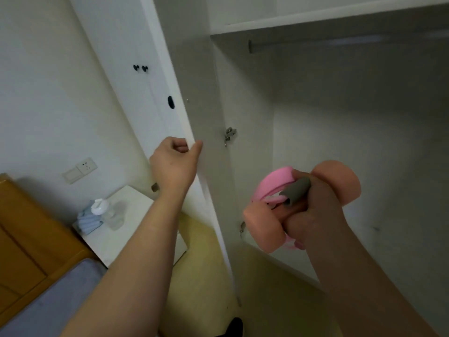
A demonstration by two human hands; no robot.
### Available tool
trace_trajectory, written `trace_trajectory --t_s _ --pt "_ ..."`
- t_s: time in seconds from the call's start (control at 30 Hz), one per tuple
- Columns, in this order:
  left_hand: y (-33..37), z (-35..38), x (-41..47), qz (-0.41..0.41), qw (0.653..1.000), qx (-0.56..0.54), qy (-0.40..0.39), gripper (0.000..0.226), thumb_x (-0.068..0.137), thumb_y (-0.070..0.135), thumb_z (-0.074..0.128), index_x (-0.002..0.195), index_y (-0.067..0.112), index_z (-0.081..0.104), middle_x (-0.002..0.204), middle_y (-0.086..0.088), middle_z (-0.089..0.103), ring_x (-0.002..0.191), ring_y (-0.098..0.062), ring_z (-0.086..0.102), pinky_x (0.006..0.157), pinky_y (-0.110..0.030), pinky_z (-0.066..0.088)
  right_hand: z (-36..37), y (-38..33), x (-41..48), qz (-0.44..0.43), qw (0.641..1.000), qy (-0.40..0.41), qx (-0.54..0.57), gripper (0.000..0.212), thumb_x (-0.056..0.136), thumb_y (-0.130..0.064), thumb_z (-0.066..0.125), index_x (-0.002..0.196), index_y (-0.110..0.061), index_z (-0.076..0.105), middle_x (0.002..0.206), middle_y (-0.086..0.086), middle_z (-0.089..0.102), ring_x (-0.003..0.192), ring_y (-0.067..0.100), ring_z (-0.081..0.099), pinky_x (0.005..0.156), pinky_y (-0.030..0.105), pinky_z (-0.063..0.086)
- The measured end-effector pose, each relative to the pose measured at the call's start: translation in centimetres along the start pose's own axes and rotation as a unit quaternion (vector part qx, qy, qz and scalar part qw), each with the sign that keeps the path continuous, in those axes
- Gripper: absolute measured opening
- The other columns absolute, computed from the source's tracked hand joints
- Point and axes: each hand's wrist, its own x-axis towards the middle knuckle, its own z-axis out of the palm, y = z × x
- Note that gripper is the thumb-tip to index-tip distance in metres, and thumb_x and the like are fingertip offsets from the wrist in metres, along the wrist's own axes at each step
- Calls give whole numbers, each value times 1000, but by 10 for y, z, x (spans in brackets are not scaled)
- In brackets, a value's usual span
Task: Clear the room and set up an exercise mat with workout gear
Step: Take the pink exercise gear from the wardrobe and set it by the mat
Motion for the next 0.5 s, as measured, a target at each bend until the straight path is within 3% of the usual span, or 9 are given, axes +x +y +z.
trace_trajectory --t_s 0.07,0.17,0.27,0.33,0.4,0.5 --pt "17 15 -12 43 998 -10 -49 27 75 47 80 86 26 67 76 16 66 75 2 64 71 -17 49 -7 -3 -1 -9 1000 8 16 44 99 -32 51 126 2 59 124 23 64 124 41 57 94 52 50" --pt "36 39 -21 109 984 -42 -136 21 80 38 80 93 24 73 81 18 70 77 9 65 73 -5 47 -19 -10 -3 -14 999 43 26 53 95 -36 58 134 0 59 131 25 62 122 44 58 91 59 52" --pt "53 67 -25 162 956 -67 -236 29 89 30 73 118 24 73 108 11 74 96 7 67 91 -11 49 -28 -22 -8 -31 996 78 26 48 91 -34 65 128 -4 65 126 22 67 116 42 63 97 62 48" --pt "66 86 -29 195 929 -41 -312 41 96 26 62 137 28 60 130 7 66 115 -5 63 101 -17 44 -34 -30 -11 -46 994 97 34 47 91 -33 66 129 -6 65 124 21 68 114 42 65 86 65 51" --pt "78 107 -32 220 902 3 -372 51 101 23 52 150 32 42 147 5 53 122 -11 57 99 -15 36 -40 -38 -11 -73 989 117 48 46 92 -32 67 130 -6 65 123 21 69 112 43 66 77 65 53" --pt "92 133 -34 246 876 37 -414 60 103 20 45 158 31 23 159 3 35 129 -16 52 100 -16 29 -41 -49 -13 -85 984 146 50 45 90 -31 70 126 -4 66 118 20 71 107 41 67 88 62 53"
